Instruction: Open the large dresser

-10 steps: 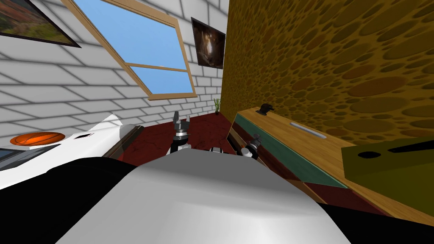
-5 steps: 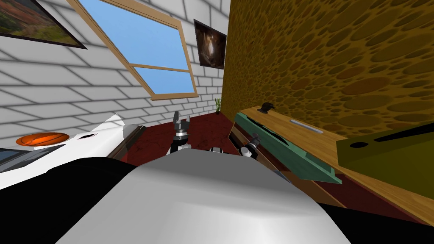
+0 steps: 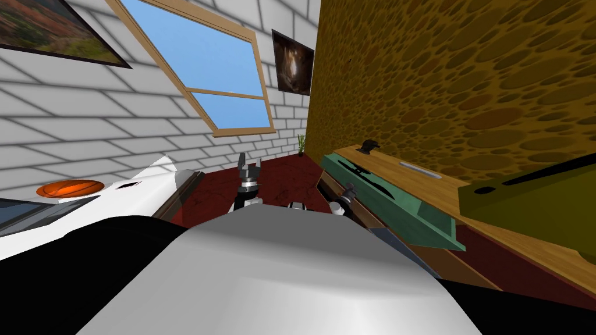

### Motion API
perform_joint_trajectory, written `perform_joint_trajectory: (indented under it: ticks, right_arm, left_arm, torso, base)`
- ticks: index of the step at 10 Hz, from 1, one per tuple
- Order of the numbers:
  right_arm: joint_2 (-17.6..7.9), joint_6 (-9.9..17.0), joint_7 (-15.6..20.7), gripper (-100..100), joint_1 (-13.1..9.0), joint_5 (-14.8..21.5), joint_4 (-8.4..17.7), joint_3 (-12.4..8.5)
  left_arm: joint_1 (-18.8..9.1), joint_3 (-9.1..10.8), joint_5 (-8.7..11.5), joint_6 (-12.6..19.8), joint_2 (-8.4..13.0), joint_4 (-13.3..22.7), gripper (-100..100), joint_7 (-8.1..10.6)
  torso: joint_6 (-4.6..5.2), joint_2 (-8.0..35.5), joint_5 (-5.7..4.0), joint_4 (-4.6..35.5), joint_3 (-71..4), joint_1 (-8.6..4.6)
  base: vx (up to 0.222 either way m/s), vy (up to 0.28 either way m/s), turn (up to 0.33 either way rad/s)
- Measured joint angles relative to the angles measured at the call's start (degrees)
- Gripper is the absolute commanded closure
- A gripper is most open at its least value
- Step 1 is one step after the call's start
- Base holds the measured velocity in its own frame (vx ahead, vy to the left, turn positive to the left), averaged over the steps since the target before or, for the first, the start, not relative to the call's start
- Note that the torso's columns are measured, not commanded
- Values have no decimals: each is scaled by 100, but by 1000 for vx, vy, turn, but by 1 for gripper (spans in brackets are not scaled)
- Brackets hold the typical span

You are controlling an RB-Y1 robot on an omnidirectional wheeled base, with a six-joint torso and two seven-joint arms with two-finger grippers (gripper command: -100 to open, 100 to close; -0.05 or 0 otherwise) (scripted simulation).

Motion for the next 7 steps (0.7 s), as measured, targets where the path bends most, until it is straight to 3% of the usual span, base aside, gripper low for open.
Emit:
perform_joint_trajectory:
  ticks: [7]
  right_arm:
    - [104, -31, 67, 100, 56, 37, -36, 61]
  left_arm:
    - [1, 1, 0, 0, 1, 0, 0, 0]
  torso:
    - [-9, -28, 6, 4, -19, -25]
  base:
    - [-83, 138, -12]
